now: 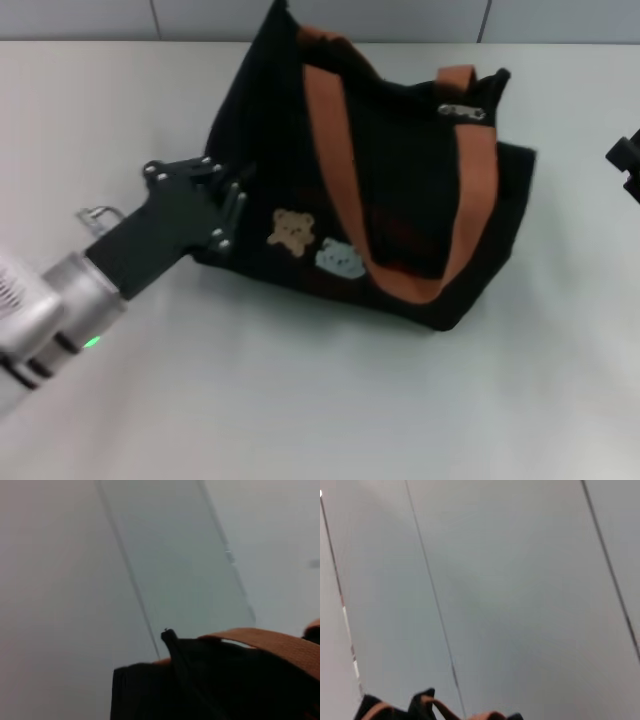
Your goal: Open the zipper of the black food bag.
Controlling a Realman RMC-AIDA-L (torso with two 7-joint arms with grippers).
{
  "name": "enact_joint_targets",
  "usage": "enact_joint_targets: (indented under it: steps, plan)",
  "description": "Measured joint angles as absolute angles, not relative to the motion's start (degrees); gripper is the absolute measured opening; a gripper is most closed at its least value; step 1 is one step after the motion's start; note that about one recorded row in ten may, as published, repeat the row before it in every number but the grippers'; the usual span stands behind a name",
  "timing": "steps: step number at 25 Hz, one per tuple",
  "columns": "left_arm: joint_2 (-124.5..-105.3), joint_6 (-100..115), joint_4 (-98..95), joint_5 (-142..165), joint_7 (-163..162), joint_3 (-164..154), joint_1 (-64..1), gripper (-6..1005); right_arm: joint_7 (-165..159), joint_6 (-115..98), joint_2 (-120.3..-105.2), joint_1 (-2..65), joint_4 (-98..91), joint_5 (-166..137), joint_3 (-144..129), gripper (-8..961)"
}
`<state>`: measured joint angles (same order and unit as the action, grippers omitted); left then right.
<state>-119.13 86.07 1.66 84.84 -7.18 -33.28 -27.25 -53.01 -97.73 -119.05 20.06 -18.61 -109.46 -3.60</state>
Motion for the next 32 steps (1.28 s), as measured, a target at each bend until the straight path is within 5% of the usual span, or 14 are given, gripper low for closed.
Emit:
enact_joint_targets:
  steps: [6, 14, 19, 20, 21, 32]
  plan:
    - [-119.11, 84.54, 10.19, 83.86, -8.15, -28.24, -30.24, 120, -52.57, -98.89, -119.15, 19.95, -17.73, -107.51, -2.87, 520]
    - [-118.06, 96.30, -10.62, 89.42, -37.91, -31.23, -21.90, 281, -52.72, -106.48, -118.11, 19.27, -18.90, -109.71, -8.94, 698]
    - [-113.90, 109.83, -25.88, 97.89, -50.59, -39.03, -16.52, 493, -52.72, -114.56, -116.30, 21.33, -21.84, -115.49, -22.29, 816]
    - [-113.29, 111.59, -26.64, 99.51, -51.17, -39.48, -16.15, 611, -52.78, -115.29, -116.16, 22.02, -22.22, -116.43, -24.45, 840]
    - [-112.79, 112.97, -27.22, 102.08, -51.56, -39.73, -15.83, 730, -52.91, -115.68, -116.14, 22.84, -22.40, -117.15, -26.40, 840]
    - [-114.43, 112.97, -27.06, 104.66, -52.21, -39.07, -15.17, 835, -54.89, -114.78, -117.15, 28.26, -22.62, -117.81, -32.49, 840]
